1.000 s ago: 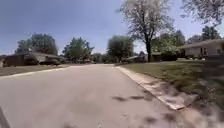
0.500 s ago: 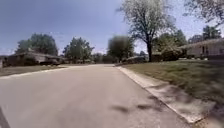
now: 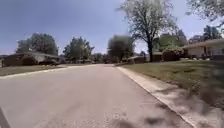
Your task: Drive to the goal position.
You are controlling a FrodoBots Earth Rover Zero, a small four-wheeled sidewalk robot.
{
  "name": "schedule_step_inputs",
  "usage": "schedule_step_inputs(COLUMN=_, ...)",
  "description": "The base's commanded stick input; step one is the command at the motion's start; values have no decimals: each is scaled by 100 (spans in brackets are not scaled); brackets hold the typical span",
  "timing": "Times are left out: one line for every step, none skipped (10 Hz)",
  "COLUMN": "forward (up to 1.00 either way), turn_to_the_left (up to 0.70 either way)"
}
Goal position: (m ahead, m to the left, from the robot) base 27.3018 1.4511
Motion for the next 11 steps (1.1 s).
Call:
schedule_step_inputs(forward=70, turn_to_the_left=0)
schedule_step_inputs(forward=70, turn_to_the_left=0)
schedule_step_inputs(forward=70, turn_to_the_left=0)
schedule_step_inputs(forward=70, turn_to_the_left=0)
schedule_step_inputs(forward=70, turn_to_the_left=0)
schedule_step_inputs(forward=70, turn_to_the_left=0)
schedule_step_inputs(forward=70, turn_to_the_left=0)
schedule_step_inputs(forward=70, turn_to_the_left=0)
schedule_step_inputs(forward=70, turn_to_the_left=0)
schedule_step_inputs(forward=70, turn_to_the_left=0)
schedule_step_inputs(forward=70, turn_to_the_left=0)
